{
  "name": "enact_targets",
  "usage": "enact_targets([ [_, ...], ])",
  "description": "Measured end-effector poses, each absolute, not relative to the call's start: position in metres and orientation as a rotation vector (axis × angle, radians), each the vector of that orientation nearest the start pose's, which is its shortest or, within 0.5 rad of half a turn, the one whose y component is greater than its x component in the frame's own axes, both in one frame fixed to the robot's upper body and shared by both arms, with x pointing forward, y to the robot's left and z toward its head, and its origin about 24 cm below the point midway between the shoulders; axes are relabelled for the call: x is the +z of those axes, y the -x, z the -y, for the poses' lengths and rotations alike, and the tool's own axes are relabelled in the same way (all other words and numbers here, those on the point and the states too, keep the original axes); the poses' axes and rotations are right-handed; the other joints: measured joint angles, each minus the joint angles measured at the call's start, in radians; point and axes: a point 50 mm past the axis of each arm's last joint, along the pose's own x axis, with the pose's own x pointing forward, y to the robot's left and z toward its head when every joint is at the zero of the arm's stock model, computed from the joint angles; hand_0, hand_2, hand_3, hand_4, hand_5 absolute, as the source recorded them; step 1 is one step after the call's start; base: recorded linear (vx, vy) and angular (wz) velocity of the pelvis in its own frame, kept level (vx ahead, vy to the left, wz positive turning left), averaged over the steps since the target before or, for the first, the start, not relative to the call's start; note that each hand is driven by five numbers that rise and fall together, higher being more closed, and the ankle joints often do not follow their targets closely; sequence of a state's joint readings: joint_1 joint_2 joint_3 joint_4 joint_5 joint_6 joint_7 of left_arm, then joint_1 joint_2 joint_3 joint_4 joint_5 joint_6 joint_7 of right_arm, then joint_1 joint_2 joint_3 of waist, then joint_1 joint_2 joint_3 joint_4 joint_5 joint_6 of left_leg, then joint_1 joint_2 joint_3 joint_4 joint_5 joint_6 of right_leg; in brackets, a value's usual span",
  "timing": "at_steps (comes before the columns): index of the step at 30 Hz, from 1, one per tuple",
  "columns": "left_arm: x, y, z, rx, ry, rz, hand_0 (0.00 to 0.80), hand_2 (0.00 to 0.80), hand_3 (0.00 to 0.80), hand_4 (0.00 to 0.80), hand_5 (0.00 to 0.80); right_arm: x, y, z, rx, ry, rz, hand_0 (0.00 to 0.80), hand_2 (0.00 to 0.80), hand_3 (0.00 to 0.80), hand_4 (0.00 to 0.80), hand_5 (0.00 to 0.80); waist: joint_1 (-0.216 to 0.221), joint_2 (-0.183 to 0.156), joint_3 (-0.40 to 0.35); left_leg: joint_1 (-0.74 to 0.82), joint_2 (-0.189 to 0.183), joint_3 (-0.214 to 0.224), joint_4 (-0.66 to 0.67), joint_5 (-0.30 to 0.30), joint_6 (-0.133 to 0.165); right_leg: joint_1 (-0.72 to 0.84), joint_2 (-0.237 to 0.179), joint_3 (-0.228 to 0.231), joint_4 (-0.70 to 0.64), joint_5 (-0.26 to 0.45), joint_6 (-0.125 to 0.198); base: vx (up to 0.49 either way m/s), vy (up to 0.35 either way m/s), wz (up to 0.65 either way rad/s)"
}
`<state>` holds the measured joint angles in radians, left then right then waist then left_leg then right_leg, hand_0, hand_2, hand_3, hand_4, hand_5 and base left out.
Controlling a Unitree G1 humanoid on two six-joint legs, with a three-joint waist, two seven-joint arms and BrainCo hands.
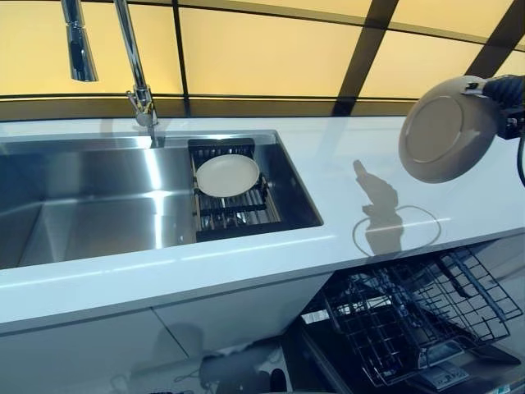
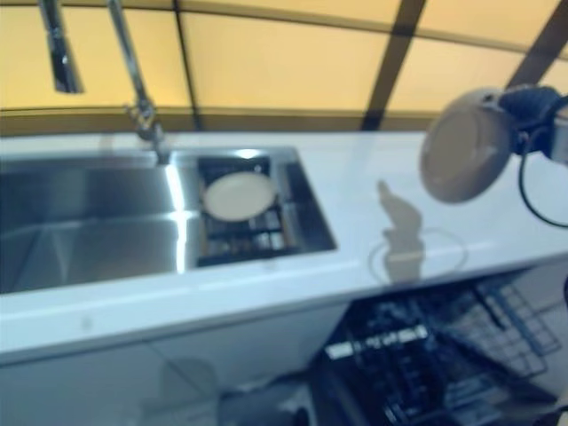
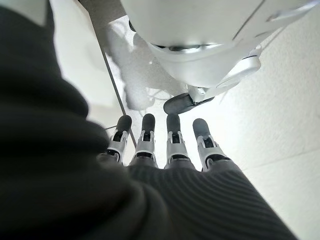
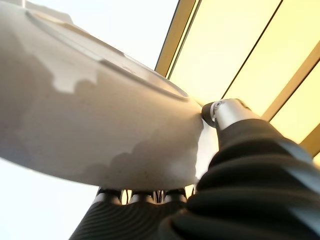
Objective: Take plates into dishwasher
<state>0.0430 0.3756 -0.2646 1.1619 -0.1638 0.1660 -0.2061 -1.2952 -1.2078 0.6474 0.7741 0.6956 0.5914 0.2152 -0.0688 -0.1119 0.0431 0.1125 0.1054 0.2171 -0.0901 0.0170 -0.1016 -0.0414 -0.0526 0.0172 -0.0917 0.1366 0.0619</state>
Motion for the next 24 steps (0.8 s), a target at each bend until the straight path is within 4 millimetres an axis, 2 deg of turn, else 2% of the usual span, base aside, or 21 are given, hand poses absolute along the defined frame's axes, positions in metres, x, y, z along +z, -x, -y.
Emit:
enact_targets([
  [9,-0.156,-0.062,-0.263,-0.109,-0.229,-1.431,0.000,0.000,0.000,0.000,0.000,0.321,-0.308,0.391,-0.335,0.435,-0.288,0.800,0.800,0.800,0.800,0.800,-0.061,0.013,-0.010,0.003,0.001,0.042,0.001,-0.010,-0.004,-0.019,0.010,0.036,0.000,0.005,0.001,0.032,-0.056,-0.14],
  [14,-0.157,-0.059,-0.263,-0.139,-0.260,-1.446,0.000,0.000,0.000,0.000,0.000,0.324,-0.300,0.397,-0.321,0.431,-0.284,0.800,0.800,0.800,0.800,0.800,-0.092,0.025,-0.011,0.015,0.006,0.075,-0.001,-0.020,-0.005,-0.024,0.013,0.058,0.000,0.005,0.001,-0.003,-0.072,-0.19],
  [19,-0.157,-0.059,-0.261,-0.155,-0.252,-1.446,0.000,0.000,0.000,0.000,0.000,0.307,-0.294,0.405,-0.292,0.461,-0.326,0.800,0.800,0.800,0.800,0.800,-0.136,0.059,-0.002,0.015,0.007,0.095,-0.001,-0.029,-0.002,-0.035,0.013,0.062,0.000,0.007,0.003,-0.034,-0.053,-0.12],
  [24,-0.157,-0.062,-0.260,-0.163,-0.250,-1.435,0.000,0.000,0.000,0.000,0.000,0.294,-0.286,0.415,-0.283,0.534,-0.391,0.800,0.800,0.800,0.800,0.800,-0.156,0.110,0.008,0.010,0.006,0.113,-0.001,-0.036,-0.001,-0.051,0.015,0.082,0.000,0.008,0.003,-0.024,-0.041,-0.11],
])
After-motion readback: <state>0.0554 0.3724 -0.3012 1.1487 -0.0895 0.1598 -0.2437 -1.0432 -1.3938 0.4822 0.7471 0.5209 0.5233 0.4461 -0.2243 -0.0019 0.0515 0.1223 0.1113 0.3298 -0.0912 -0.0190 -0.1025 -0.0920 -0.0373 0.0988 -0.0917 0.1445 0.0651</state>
